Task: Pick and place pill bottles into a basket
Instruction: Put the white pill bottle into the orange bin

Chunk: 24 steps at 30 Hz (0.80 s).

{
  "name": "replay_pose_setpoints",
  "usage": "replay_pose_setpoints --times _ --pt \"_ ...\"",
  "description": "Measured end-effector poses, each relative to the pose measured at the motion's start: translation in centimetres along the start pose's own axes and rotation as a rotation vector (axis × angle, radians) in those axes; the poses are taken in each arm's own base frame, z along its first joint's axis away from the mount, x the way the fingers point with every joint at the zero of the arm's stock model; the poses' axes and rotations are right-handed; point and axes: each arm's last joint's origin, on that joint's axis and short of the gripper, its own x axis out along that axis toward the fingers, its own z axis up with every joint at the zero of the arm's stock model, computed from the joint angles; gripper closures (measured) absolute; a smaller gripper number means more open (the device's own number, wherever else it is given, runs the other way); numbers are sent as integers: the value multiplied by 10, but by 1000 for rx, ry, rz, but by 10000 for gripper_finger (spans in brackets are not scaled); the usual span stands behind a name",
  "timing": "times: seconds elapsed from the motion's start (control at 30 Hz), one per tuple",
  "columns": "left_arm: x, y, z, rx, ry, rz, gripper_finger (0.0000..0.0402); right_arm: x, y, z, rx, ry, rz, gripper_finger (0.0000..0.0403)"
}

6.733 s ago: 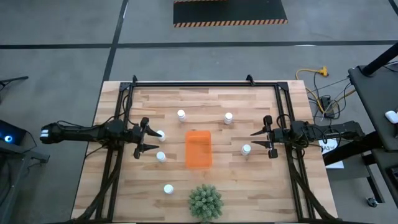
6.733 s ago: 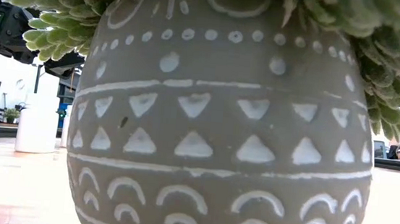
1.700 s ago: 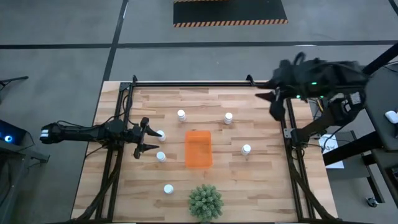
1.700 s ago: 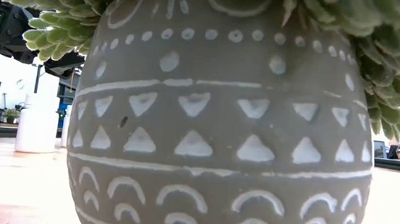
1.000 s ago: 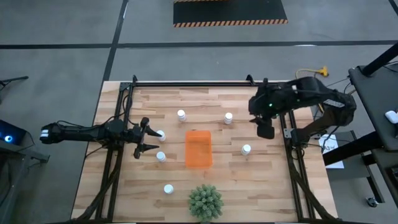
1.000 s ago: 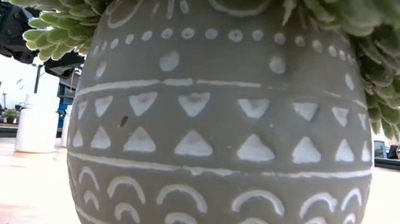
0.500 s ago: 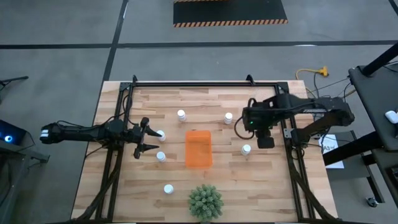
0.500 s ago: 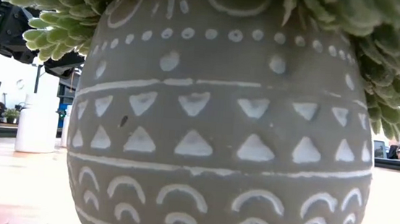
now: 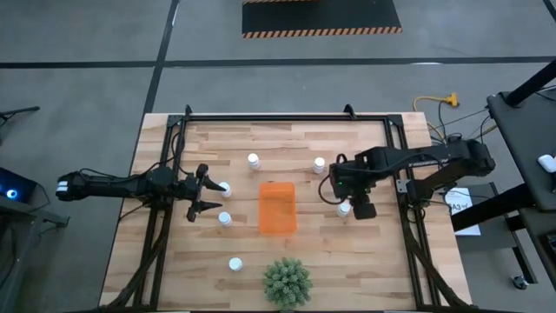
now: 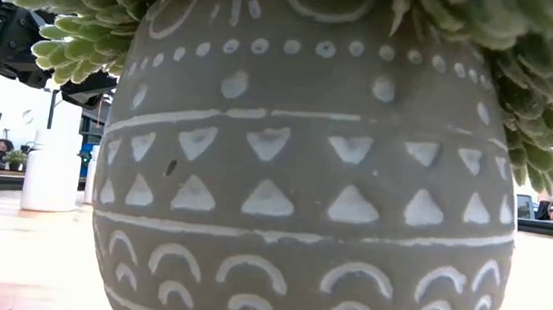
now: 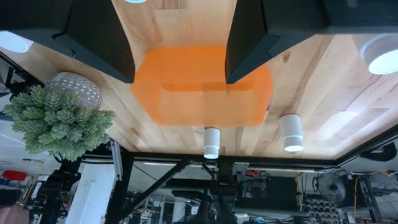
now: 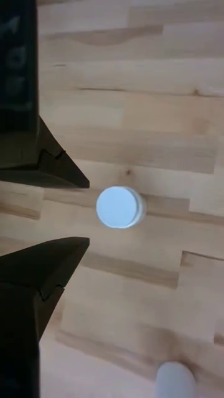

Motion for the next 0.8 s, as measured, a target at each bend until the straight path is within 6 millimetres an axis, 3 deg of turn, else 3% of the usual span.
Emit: replay_pose_setpoints --times 0.4,0.8 --pt "0 0 0 0 0 0 168 41 0 -9 -11 13 3 275" --pt "0 0 0 0 0 0 168 47 0 -4 -28 -55 -1 275"
